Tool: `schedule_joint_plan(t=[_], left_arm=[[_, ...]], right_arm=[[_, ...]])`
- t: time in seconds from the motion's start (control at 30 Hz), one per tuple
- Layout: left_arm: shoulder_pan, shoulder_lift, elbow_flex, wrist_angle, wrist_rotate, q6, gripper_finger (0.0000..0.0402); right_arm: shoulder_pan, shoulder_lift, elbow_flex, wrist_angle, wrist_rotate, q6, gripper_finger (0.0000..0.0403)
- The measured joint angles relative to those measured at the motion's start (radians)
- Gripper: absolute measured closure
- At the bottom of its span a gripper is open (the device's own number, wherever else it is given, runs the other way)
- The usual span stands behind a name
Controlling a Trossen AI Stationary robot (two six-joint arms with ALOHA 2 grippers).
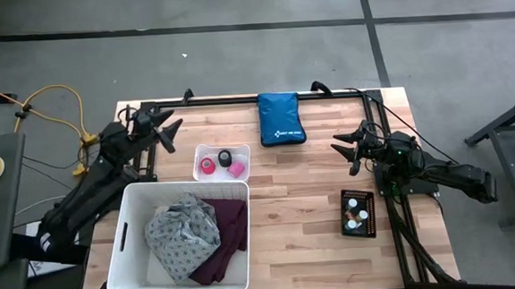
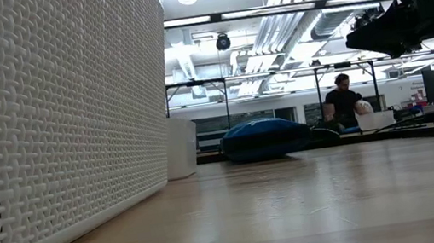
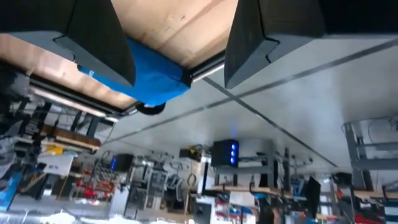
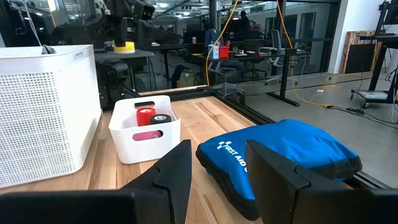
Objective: Pick & place medical supplies in basket/bin
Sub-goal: Return to Home Position
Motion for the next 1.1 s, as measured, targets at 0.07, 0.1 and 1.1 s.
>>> schedule_joint_plan(t=[0.07,0.1,1.1], left_arm=[[0.002,-0.042,-0.020,0.001,0.000,-0.012,0.0163],[0.002,-0.064,-0.030,0.000,0.000,-0.015,0.0163],[0.002,-0.231,-0.257,0.246,-0.001,-0.103,0.0163]], right_arm=[[0.000,0.000,0.000,0.000,0.000,0.000,0.0265],[0.000,0.000,0.000,0.000,0.000,0.000,0.0265],[0.000,0.000,0.000,0.000,0.000,0.000,0.0265]])
